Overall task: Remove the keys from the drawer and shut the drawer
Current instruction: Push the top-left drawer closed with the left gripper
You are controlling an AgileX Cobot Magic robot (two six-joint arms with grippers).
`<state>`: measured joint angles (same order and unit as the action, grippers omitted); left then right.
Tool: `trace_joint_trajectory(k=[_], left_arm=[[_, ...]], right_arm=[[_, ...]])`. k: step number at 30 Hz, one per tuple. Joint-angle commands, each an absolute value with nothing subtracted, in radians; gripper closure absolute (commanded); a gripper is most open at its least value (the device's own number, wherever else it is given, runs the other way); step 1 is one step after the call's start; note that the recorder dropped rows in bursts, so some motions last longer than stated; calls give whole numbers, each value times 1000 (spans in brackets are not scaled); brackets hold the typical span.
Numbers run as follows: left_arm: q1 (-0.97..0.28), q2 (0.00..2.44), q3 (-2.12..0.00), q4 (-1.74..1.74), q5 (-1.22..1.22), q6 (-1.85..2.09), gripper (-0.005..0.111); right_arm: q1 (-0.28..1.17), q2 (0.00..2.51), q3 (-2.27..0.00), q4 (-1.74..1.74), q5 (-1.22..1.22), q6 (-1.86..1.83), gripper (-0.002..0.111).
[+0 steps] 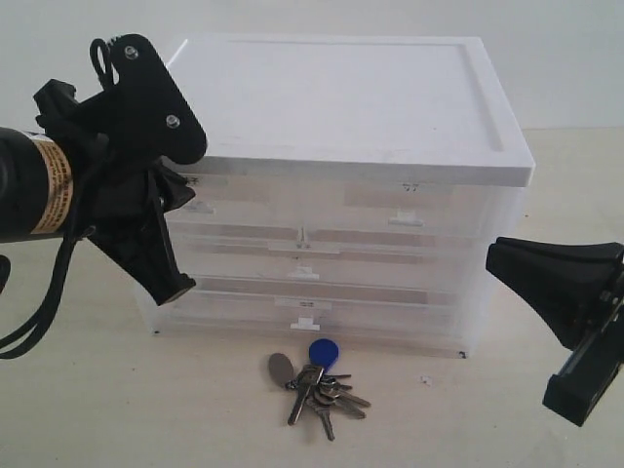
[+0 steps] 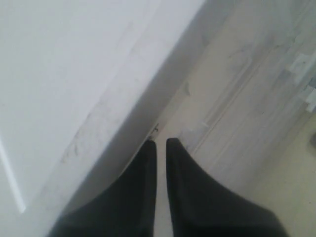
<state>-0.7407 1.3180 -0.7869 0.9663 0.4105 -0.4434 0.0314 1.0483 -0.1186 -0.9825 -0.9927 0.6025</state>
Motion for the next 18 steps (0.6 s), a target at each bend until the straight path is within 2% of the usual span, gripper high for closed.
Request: trace_joint_trajectory(k=[1, 6, 10, 15, 18], left_arm=[[-750, 1312, -792, 950, 388, -464, 102], [-824, 1298, -752, 950, 367, -464, 102], [-837, 1320, -719, 1005, 369, -489, 102], [-837, 1324, -721, 1253, 380, -726, 102], [-837, 1350, -721, 1408, 479, -858, 102]], right_arm=[[31, 1050, -125, -982, -1002, 603, 108], [31, 1050, -125, -980, -1002, 603, 108], [31, 1050, -125, -980, -1002, 601, 108], [31, 1050, -125, -980, -1002, 601, 108], [31, 1050, -125, -980, -1002, 603, 108]])
